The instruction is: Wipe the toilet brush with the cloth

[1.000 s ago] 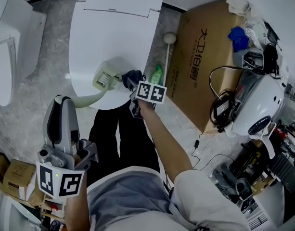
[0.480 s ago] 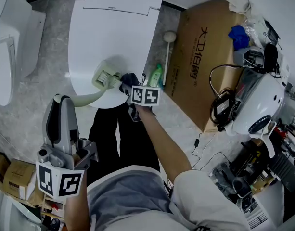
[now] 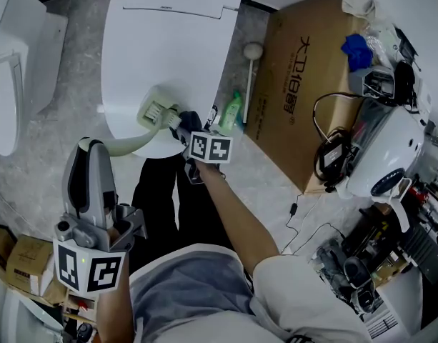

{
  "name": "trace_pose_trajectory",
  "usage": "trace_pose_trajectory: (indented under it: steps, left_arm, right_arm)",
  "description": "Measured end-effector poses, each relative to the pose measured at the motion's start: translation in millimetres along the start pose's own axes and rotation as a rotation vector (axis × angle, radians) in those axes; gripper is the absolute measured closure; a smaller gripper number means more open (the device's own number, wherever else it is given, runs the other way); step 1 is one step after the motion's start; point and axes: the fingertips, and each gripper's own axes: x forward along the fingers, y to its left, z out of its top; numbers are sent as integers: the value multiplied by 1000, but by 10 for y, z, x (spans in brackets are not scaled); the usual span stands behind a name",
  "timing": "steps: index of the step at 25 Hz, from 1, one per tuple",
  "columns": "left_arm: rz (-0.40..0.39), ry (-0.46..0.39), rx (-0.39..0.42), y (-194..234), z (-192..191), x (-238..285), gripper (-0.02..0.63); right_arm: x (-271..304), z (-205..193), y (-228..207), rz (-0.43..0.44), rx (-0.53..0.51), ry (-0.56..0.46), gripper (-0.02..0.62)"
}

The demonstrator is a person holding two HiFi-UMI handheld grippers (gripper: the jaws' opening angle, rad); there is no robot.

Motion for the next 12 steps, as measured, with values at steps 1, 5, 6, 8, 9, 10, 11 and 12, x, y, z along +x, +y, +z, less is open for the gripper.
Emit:
trace_pose_trajectory:
  steps: [1, 5, 6, 8, 9, 10, 11, 12]
  left_arm:
    - [-1, 2, 0, -1, 0, -1, 606]
    - [-7, 6, 4, 0, 7, -4, 606]
    - [-8, 6, 6, -2, 8, -5, 606]
    - [-11, 7, 10, -5, 7, -7, 606]
    - [-13, 8, 11, -7, 7, -7, 606]
    - [-15, 9, 13, -7, 7, -5, 606]
    - [-17, 10, 15, -6, 9, -1, 606]
    - [-20, 11, 18, -6, 11, 3, 606]
  right_arm:
    - [-3, -10, 2, -1, 14, -7, 488]
    - [-1, -51, 13, 1, 108, -51, 488]
    - [1, -60, 16, 3, 138, -64, 488]
    - [-3, -88, 21, 7, 199, -93, 488]
    - [-5, -108, 24, 8, 227, -105, 488]
    - [-4, -129, 28, 11, 252, -116, 488]
    - [1, -150, 36, 15, 277, -127, 488]
    - [9, -172, 49, 21, 302, -136, 489]
